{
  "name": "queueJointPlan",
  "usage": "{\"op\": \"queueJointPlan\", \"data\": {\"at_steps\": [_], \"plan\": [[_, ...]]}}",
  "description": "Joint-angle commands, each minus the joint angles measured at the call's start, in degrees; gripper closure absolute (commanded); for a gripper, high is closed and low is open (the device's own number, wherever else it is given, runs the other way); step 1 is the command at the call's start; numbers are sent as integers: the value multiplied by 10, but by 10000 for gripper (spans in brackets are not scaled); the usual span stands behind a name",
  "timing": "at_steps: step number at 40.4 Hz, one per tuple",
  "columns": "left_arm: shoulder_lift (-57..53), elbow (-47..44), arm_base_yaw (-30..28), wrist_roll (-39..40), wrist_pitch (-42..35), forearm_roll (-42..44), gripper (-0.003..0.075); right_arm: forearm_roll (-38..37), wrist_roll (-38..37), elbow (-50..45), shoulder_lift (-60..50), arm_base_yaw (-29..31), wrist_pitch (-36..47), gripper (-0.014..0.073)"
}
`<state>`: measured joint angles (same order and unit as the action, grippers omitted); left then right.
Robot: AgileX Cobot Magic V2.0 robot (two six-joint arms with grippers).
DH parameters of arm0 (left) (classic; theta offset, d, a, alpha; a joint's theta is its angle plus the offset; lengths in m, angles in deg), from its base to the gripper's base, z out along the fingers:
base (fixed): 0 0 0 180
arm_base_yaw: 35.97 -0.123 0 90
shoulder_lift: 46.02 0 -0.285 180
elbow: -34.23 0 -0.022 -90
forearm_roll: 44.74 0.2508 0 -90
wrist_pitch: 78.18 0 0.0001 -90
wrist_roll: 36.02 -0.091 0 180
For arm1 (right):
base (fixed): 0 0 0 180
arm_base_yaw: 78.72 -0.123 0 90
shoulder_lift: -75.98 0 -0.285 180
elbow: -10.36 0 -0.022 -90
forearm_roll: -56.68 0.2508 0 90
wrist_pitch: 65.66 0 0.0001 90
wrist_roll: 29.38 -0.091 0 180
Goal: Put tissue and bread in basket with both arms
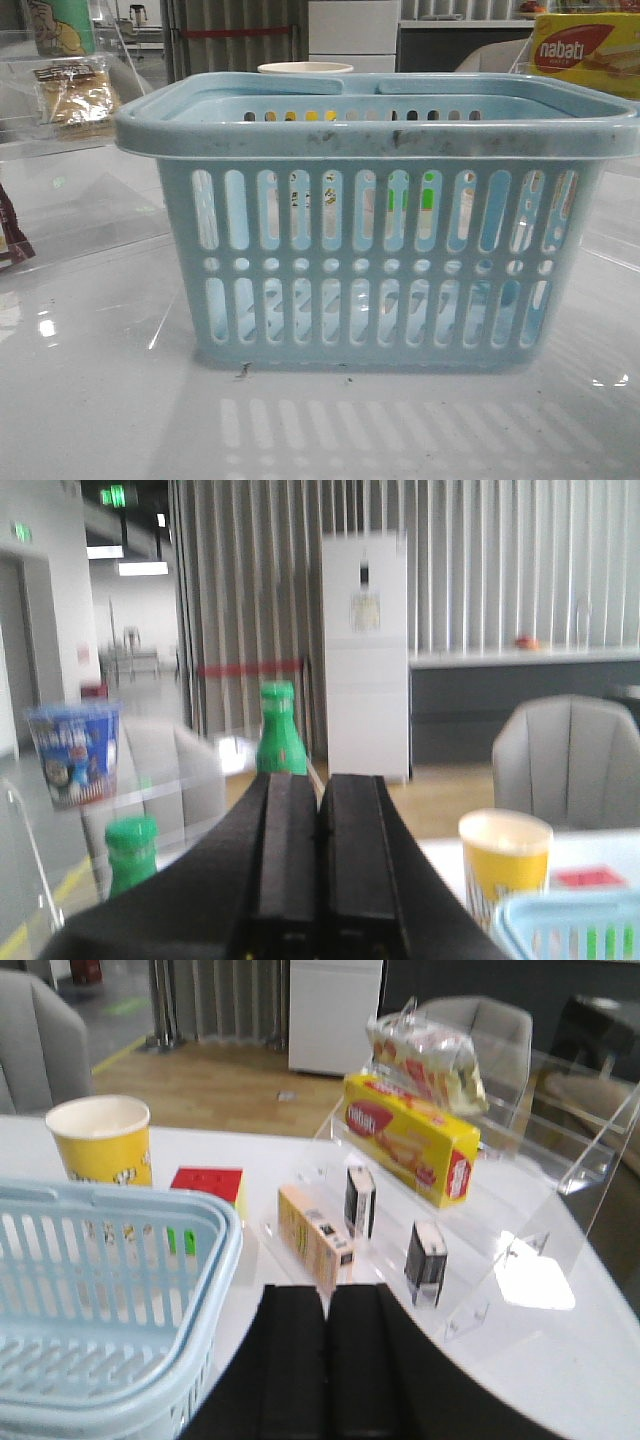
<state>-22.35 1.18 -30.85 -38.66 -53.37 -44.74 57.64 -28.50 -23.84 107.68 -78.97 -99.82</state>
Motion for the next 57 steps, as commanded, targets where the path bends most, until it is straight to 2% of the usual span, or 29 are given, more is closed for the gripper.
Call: {"op": "queueJointPlan", "data": {"at_steps": [1,12,17,25,31,33,35,41,44,57], "plan": [[39,16,0,4,2,0,629,2,1,19,38,-1,0,536],[97,-27,0,4,46,0,630,1,1,15,87,-1,-86,536],[106,-41,0,4,81,0,629,1,1,15,92,-1,-94,536],[106,-51,0,4,67,0,629,-4,1,15,92,-1,-99,536],[106,-51,0,4,88,25,626,-37,1,15,92,-1,-112,529],[106,-51,0,4,100,46,595,-46,1,15,92,-1,-113,502],[106,-51,0,4,114,62,532,-50,1,15,92,-1,-113,439],[106,-51,0,4,125,73,252,-50,1,15,92,-1,-113,164],[106,-51,0,4,116,73,185,-50,1,15,92,-1,-114,83],[106,-51,0,4,105,73,244,-65,-5,15,110,0,-111,73]]}}
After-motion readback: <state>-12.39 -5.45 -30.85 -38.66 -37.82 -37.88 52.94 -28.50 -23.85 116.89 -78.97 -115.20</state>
